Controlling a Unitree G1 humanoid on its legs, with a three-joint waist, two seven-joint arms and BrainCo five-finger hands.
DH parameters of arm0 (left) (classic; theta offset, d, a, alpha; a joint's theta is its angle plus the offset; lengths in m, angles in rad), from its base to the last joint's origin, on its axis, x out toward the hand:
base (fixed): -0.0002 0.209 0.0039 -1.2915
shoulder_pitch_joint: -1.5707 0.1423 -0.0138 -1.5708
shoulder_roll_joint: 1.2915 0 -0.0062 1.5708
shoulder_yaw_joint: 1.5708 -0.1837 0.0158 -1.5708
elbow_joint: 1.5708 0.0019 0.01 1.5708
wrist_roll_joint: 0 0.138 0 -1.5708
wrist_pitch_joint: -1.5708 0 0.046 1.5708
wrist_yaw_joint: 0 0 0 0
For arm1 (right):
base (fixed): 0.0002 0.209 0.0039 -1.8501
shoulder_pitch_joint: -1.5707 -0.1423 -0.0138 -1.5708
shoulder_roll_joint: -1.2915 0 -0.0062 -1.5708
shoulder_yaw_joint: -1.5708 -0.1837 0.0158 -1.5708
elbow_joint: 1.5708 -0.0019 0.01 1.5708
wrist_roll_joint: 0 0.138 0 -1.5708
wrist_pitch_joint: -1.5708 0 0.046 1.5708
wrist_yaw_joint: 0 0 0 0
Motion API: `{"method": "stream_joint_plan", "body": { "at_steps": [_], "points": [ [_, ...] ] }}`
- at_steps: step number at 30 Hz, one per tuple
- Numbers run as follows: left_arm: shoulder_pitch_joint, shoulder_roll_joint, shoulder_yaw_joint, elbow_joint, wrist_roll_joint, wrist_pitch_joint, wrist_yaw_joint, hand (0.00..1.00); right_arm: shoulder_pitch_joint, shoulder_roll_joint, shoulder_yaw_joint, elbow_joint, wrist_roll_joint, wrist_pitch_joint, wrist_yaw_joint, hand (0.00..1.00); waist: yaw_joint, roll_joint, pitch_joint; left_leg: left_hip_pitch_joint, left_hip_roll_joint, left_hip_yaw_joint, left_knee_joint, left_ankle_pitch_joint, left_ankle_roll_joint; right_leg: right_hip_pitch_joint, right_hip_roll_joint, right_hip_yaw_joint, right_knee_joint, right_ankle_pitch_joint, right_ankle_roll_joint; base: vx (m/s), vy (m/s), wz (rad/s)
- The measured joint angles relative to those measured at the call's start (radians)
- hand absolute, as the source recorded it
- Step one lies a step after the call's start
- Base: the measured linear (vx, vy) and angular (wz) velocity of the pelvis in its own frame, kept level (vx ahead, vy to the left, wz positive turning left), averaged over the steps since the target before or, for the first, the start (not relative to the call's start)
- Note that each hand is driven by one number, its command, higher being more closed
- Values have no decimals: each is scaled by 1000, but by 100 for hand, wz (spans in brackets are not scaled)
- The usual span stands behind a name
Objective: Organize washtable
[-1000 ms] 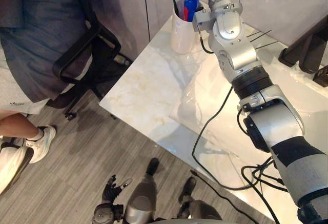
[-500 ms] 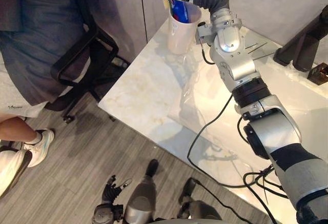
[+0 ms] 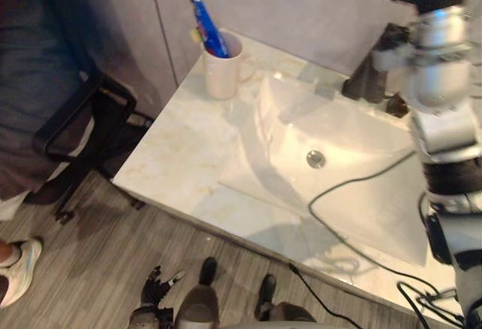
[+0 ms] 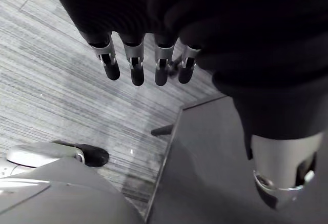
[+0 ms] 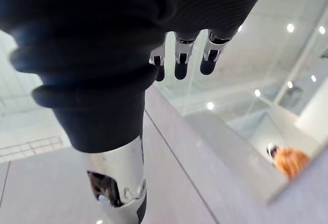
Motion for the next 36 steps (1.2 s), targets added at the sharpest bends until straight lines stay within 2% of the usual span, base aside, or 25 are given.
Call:
{"method": "stream_joint_plan", "body": {
  "at_steps": [2,3,4,6,8,9,10,11,13,14,16,19,20,23,25,26,29,36],
  "points": [
    [11,-11,23,3,2,0,-2,0,155,1,-249,-31,-13,-28,-34,0,-43,5,-35,13,0,22,-2,-7,8,1,0,23,0,1,2,9,12,-30],
    [11,-17,30,4,2,0,-2,0,195,2,-310,-31,-13,-34,-46,0,-48,8,-42,16,0,26,-3,-8,10,2,-1,27,1,2,3,-4,21,-27],
    [11,-29,39,5,2,0,-3,0,270,11,-423,-20,-11,-39,-65,0,-69,13,-56,24,0,37,-6,-11,11,2,-2,41,1,3,5,-4,19,-26],
    [11,-55,46,9,2,0,-6,0,386,45,-569,33,30,-52,-82,0,-95,22,-81,34,-1,47,-15,-13,12,-2,-4,50,1,3,5,-23,19,-24],
    [10,-79,74,13,2,0,-25,0,513,120,-688,104,83,-58,-87,0,-110,27,-100,45,0,54,-30,-16,7,-7,-4,58,0,-1,8,-28,6,-14],
    [11,-99,84,20,2,2,-37,0,619,216,-757,178,127,-46,-95,0,-129,35,-116,46,0,53,-38,-16,7,-10,-3,55,1,-6,6,-5,-5,-4],
    [11,-101,90,20,2,5,-45,0,656,248,-771,206,138,-38,-101,0,-131,39,-120,47,0,54,-38,-16,7,-10,-3,55,1,-7,5,0,0,0],
    [11,-106,101,20,2,8,-47,0,689,276,-781,235,156,-32,-105,0,-133,43,-123,48,0,55,-38,-16,7,-10,-3,55,1,-9,5,0,0,0],
    [15,-121,120,19,0,12,-47,0,788,394,-779,327,203,11,-109,0,-136,60,-134,53,0,56,-32,-13,12,0,-4,49,-1,-9,8,9,-5,2],
    [18,-127,125,19,0,13,-48,0,823,441,-775,359,211,16,-109,0,-132,57,-136,59,2,57,-34,-13,12,5,-4,46,1,-14,9,22,-9,6],
    [26,-149,155,11,-7,14,-47,0,870,557,-754,428,266,58,-108,0,-125,72,-155,72,6,68,-32,-17,11,16,-4,42,11,-23,13,37,-12,3],
    [29,-157,158,-2,-19,20,-45,0,910,657,-699,533,326,78,-97,0,-114,81,-157,96,13,86,-7,-42,9,42,-4,39,19,-39,13,5,-9,-10],
    [26,-161,158,-2,-35,20,-46,0,923,704,-673,602,364,91,-75,0,-97,83,-158,97,17,92,9,-54,7,41,-9,10,37,-57,14,-22,-9,-16],
    [25,-168,157,0,-48,22,-45,0,939,776,-605,790,423,118,-6,0,-90,89,-161,104,28,106,17,-64,2,42,-13,-25,56,-56,9,-11,-14,-15],
    [25,-174,158,7,-52,28,-46,0,944,778,-568,878,442,144,31,0,-90,91,-158,109,30,108,15,-67,1,43,-12,-28,62,-56,10,33,-18,-3],
    [21,-176,158,28,-68,31,-46,0,949,780,-538,960,454,165,68,0,-88,102,-157,114,31,107,15,-69,0,54,-12,-32,67,-56,12,49,-11,2],
    [20,-185,158,38,-77,30,-46,0,960,784,-504,1023,460,183,117,0,-77,111,-156,122,31,107,9,-72,0,66,-11,-34,67,-59,14,11,-2,1],
    [17,-192,157,44,-77,30,-47,0,964,802,-388,1103,406,209,166,0,-48,107,-155,132,27,102,-1,-72,0,75,-15,-42,66,-62,17,6,2,2]
  ]
}}
